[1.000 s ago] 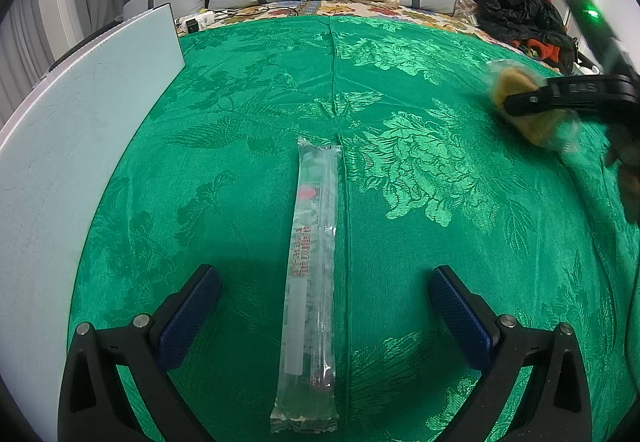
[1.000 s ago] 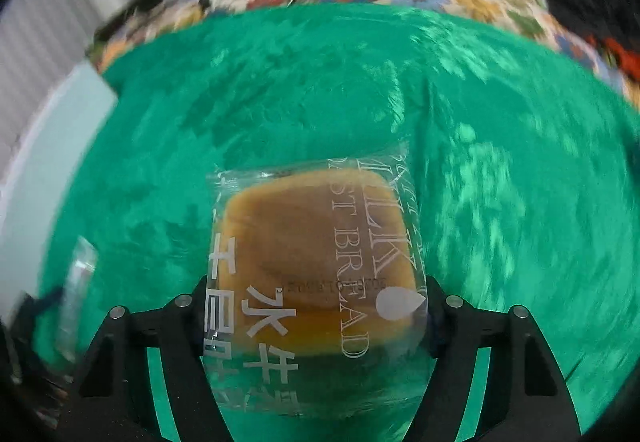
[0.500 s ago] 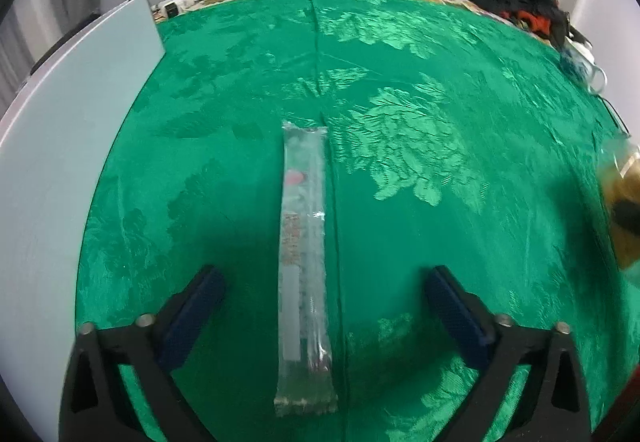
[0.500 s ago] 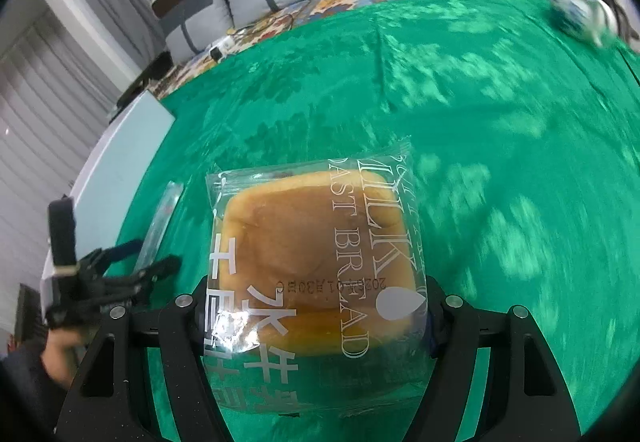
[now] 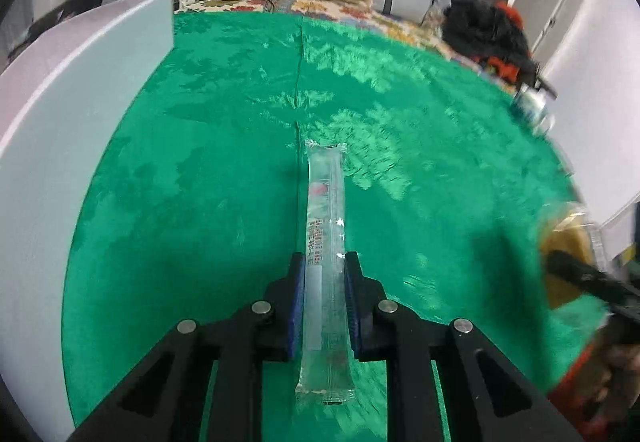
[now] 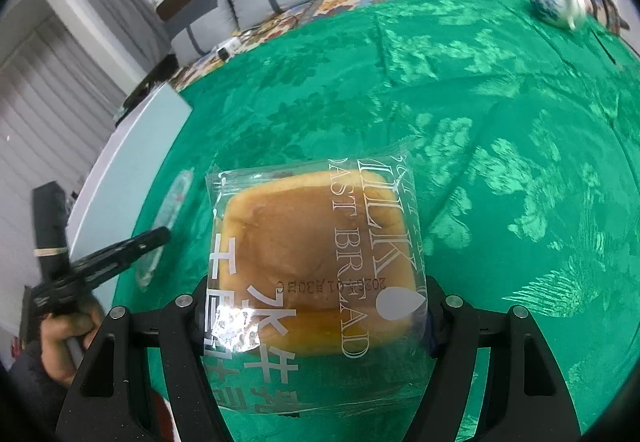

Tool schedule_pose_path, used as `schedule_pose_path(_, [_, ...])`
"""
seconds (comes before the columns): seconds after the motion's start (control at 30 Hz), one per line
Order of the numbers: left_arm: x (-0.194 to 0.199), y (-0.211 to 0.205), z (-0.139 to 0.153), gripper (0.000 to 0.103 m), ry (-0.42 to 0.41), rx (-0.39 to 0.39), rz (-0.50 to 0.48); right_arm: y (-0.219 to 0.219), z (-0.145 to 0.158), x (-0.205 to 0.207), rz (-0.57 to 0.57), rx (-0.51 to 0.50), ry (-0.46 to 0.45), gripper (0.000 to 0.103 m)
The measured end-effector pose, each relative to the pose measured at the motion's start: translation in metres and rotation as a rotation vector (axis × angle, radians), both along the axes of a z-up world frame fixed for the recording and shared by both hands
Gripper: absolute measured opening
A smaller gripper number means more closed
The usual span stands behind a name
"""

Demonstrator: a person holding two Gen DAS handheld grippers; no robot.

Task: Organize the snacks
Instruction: 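Carry both packs to the white box and open both tools inside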

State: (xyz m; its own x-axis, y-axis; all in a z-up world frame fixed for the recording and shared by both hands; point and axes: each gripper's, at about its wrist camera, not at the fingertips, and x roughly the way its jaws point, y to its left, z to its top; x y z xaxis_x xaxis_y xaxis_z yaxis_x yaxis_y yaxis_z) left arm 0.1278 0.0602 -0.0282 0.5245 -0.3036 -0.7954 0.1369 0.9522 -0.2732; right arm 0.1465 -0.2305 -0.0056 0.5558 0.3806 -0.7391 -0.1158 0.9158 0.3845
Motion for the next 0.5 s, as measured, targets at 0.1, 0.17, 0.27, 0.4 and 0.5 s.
schedule_pose_path(0.1, [-0.016,0.019,0.027,0.018,-0.032,-0.069,0.035,0.018,0.012,0.002,0.040,0.000,-0.012,0.075])
schedule_pose_path(0.17, [-0.024,0.038,0.052,0.018,-0.070,-0.107,0.068,0.035,0.023,0.006,0.078,0.003,-0.028,0.075])
schedule_pose_path(0.27, [-0.034,0.075,0.089,0.018,-0.140,-0.141,0.128,0.082,0.055,0.018,0.176,0.027,-0.073,0.075])
schedule_pose_path(0.4, [-0.039,0.141,0.126,0.018,-0.202,-0.108,0.223,0.159,0.099,0.035,0.318,0.082,-0.127,0.075])
schedule_pose_path(0.5, [-0.035,0.192,0.130,0.018,-0.205,-0.003,0.305,0.225,0.129,0.045,0.423,0.112,-0.165,0.075])
